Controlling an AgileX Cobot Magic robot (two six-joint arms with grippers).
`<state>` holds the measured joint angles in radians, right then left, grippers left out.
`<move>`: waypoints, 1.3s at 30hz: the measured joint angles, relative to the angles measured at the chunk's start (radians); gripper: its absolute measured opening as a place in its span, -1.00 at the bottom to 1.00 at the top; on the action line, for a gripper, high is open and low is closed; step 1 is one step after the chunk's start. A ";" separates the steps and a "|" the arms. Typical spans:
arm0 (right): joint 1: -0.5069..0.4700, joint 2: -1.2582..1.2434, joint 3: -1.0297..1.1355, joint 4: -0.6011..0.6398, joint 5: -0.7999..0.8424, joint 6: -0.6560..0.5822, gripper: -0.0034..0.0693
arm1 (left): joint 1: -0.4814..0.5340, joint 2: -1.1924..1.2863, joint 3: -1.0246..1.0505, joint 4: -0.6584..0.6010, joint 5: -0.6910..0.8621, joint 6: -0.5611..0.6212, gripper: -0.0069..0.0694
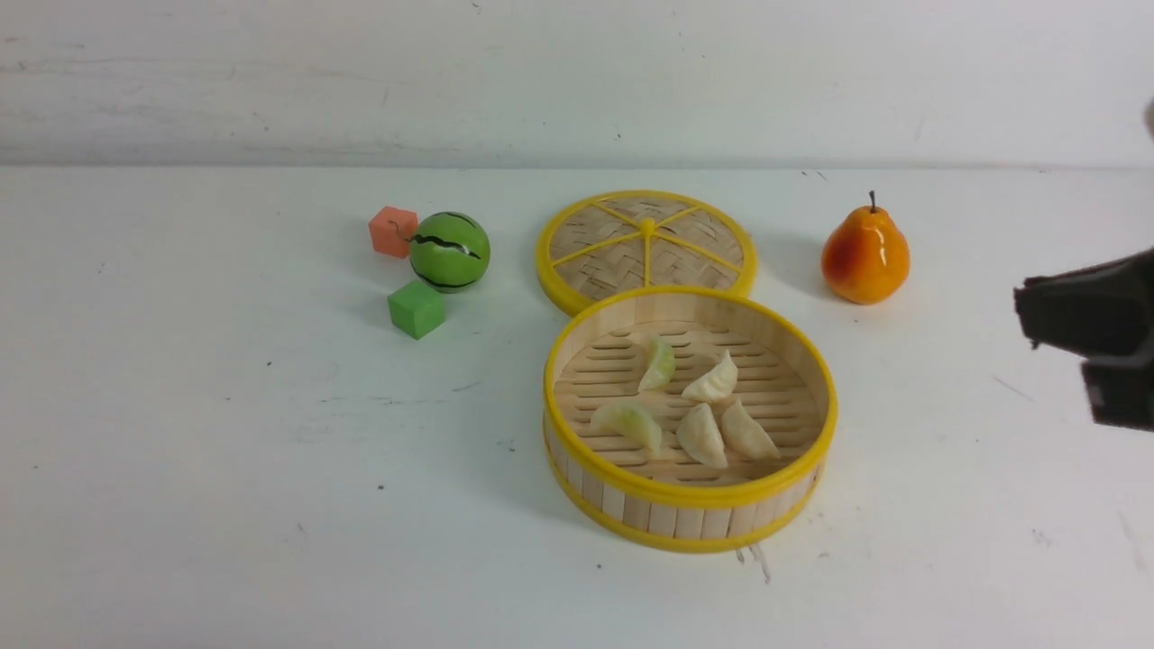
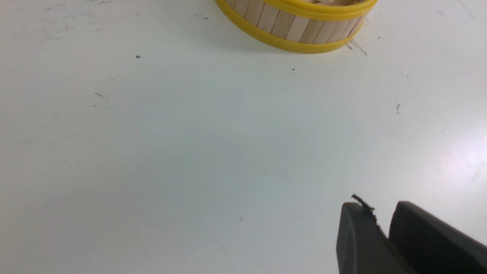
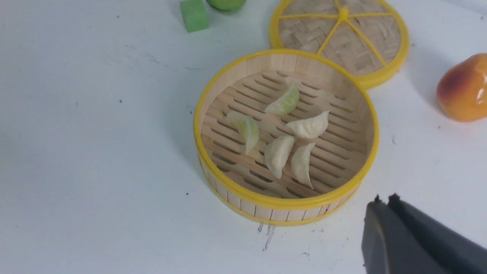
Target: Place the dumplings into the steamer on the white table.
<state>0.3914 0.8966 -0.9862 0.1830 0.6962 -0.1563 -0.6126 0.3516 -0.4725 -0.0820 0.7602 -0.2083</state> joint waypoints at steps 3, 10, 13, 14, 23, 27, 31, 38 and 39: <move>0.000 -0.052 0.016 0.000 -0.012 0.000 -0.96 | 0.000 0.000 0.000 0.000 0.000 0.000 -0.49; 0.000 -0.183 0.019 0.000 -0.062 0.000 -0.95 | 0.000 0.000 0.000 0.000 0.000 0.000 -0.47; 0.000 -0.202 0.019 0.005 -0.063 0.000 -0.95 | 0.000 0.000 0.000 0.000 0.000 0.000 -0.46; 0.000 -0.206 0.019 0.008 -0.061 0.000 -0.94 | 0.000 0.000 0.000 0.000 0.000 0.000 -0.46; 0.000 -0.206 0.019 -0.053 -0.059 0.002 -0.94 | 0.000 0.000 0.000 0.000 0.000 0.000 -0.45; 0.000 -0.212 0.061 -0.098 -0.103 0.047 -0.94 | 0.000 0.000 0.000 0.000 0.000 0.000 -0.45; -0.014 -0.272 0.246 -0.146 -0.280 0.106 -0.94 | 0.000 0.000 0.000 0.001 0.001 0.000 -0.44; -0.206 -0.516 0.608 -0.166 -0.468 0.114 -0.94 | 0.000 0.000 0.000 0.001 0.001 0.000 -0.43; -0.275 -0.597 0.696 -0.169 -0.478 0.115 -0.94 | 0.000 0.000 0.000 0.001 0.001 0.000 -0.43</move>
<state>0.1165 0.2992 -0.2906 0.0143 0.2182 -0.0415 -0.6126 0.3516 -0.4725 -0.0811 0.7612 -0.2083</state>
